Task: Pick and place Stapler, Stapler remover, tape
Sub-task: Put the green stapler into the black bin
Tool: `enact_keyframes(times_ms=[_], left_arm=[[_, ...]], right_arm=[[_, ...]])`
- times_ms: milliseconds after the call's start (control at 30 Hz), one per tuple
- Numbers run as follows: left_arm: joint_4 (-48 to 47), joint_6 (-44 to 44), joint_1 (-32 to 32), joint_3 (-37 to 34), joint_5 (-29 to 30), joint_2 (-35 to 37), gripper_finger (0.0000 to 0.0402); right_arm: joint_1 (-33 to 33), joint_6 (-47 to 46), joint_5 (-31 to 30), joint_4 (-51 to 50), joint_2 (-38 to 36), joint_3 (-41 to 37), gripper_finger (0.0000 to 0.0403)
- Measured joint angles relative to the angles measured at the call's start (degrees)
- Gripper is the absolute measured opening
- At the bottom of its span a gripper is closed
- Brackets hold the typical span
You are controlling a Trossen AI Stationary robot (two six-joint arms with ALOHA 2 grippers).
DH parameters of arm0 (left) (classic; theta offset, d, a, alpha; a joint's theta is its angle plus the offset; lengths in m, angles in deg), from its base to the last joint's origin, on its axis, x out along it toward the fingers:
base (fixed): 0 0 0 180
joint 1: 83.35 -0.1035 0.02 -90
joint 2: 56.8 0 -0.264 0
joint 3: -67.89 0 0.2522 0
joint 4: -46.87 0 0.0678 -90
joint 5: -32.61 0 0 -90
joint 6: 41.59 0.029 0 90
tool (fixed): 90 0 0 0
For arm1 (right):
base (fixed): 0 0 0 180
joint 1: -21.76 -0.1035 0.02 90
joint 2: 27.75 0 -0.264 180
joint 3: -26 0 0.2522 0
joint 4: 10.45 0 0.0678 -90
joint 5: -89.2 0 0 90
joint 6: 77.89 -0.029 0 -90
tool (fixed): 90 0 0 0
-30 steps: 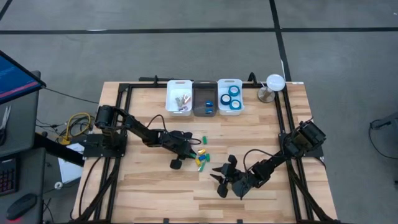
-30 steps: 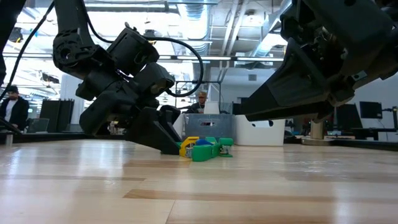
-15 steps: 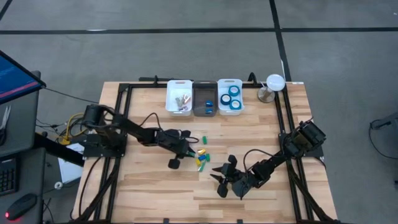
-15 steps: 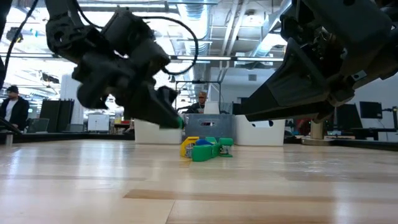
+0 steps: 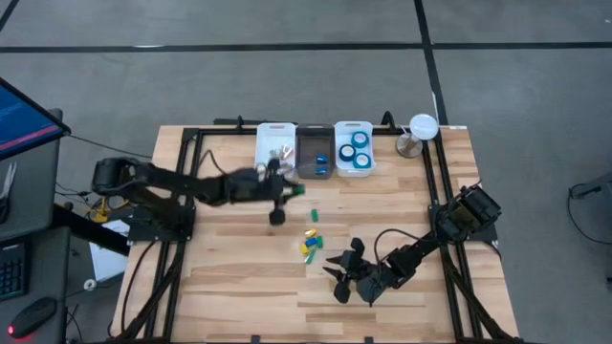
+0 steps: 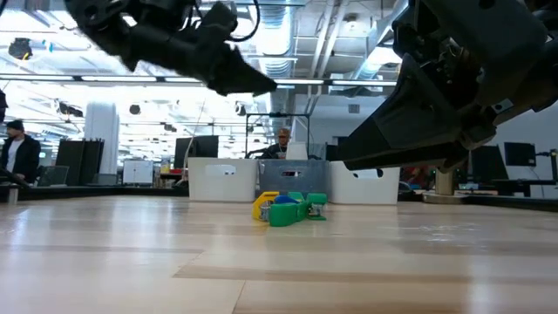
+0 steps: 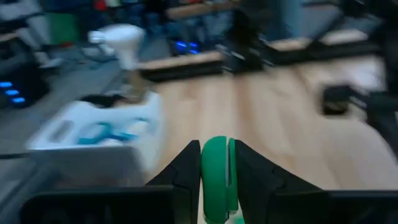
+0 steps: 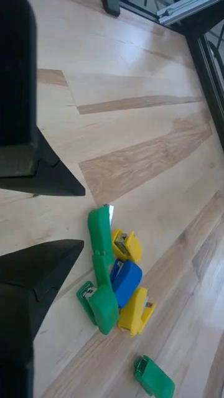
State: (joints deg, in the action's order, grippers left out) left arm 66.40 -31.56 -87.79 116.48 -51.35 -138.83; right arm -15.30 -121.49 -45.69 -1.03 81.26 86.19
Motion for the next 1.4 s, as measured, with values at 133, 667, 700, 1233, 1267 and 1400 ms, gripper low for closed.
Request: enact_keyframes(times_ms=[133, 667, 700, 1233, 1267, 1400], left_arm=[[-11.49, -0.13, -6.59, 6.71, -1.31, 1.13, 0.0063], [-38.82, 9.33, -24.10, 34.63, -15.65, -17.41, 0.0063], [-40.38, 10.28, -24.63, 36.36, -15.68, -19.05, 0.0063], [-48.46, 18.00, -30.32, 47.32, -19.82, -32.71, 0.0063], [-48.62, 17.43, -30.38, 47.29, -19.96, -33.10, 0.0064], [-46.66, 17.15, -29.53, 47.29, -20.07, -34.33, 0.0078]], right_arm=[[0.11, -0.04, -0.02, 0.05, 0.00, 0.01, 0.0116], [2.86, 1.92, -0.17, -5.07, 0.00, 0.01, 0.0116], [3.13, 1.89, -0.18, -6.23, 0.00, 0.01, 0.0116], [6.05, 2.16, -1.60, -19.86, 0.00, -0.03, 0.0116], [6.42, 2.16, -1.62, -20.72, -0.02, -0.03, 0.0116], [8.09, 2.16, -1.58, -23.01, -0.01, -0.03, 0.0116]])
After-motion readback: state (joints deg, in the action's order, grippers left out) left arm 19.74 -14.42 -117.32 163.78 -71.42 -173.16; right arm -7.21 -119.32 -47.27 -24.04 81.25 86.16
